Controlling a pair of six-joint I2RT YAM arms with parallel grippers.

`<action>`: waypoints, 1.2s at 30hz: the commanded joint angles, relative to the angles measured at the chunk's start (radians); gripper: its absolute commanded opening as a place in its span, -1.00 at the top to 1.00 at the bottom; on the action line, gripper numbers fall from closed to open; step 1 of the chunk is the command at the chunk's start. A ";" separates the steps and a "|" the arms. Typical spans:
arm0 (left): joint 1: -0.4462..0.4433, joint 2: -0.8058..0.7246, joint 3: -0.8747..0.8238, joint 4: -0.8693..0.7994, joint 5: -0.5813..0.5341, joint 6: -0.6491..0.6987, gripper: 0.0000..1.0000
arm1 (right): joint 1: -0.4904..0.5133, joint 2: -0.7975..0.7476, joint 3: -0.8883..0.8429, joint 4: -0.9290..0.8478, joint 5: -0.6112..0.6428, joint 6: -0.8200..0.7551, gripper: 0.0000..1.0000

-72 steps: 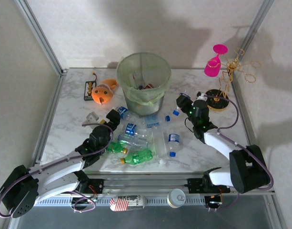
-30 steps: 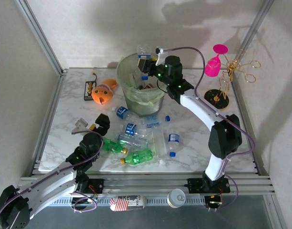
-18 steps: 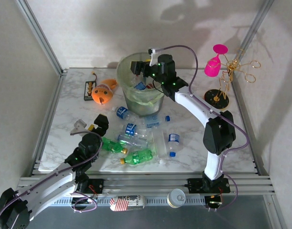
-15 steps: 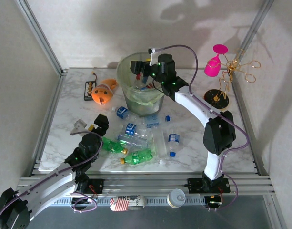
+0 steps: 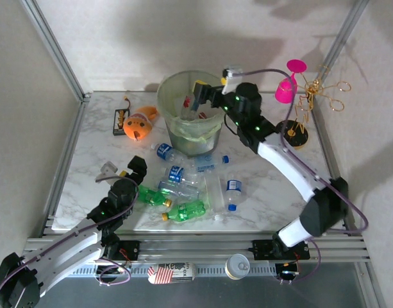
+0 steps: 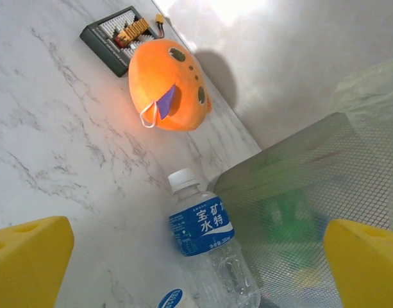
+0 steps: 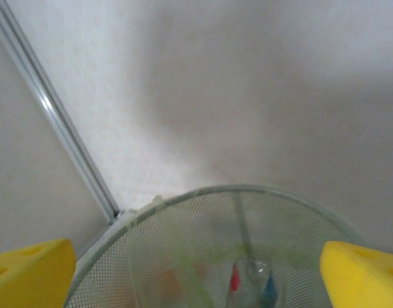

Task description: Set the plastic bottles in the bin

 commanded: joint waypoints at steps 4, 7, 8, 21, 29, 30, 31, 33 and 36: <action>0.011 0.048 0.117 -0.149 0.042 -0.034 -0.99 | -0.009 -0.170 -0.240 0.096 0.234 -0.046 -0.98; 0.011 0.090 0.209 -0.300 0.067 -0.041 -0.99 | -0.019 -0.244 -0.361 0.098 0.316 -0.014 -0.97; 0.011 0.103 0.239 -0.355 0.076 -0.042 -0.99 | -0.022 -0.265 -0.398 0.102 0.338 -0.002 -0.98; 0.011 0.122 0.257 -0.746 0.235 -0.197 -0.99 | -0.109 -0.324 -0.726 0.066 0.378 0.289 -0.98; 0.011 0.133 0.174 -0.720 0.304 -0.296 -0.99 | -0.113 -0.267 -0.767 0.083 0.357 0.310 -0.98; 0.010 0.143 0.171 -0.701 0.308 -0.300 -0.99 | -0.114 -0.267 -0.767 0.083 0.357 0.305 -0.98; 0.010 0.159 0.170 -0.684 0.312 -0.304 -0.99 | -0.116 -0.267 -0.766 0.084 0.359 0.302 -0.97; 0.010 0.195 0.174 -0.659 0.321 -0.305 -0.99 | -0.118 -0.272 -0.766 0.087 0.361 0.293 -0.97; 0.010 0.261 0.181 -0.633 0.335 -0.299 -0.99 | -0.121 -0.280 -0.774 0.091 0.371 0.288 -0.98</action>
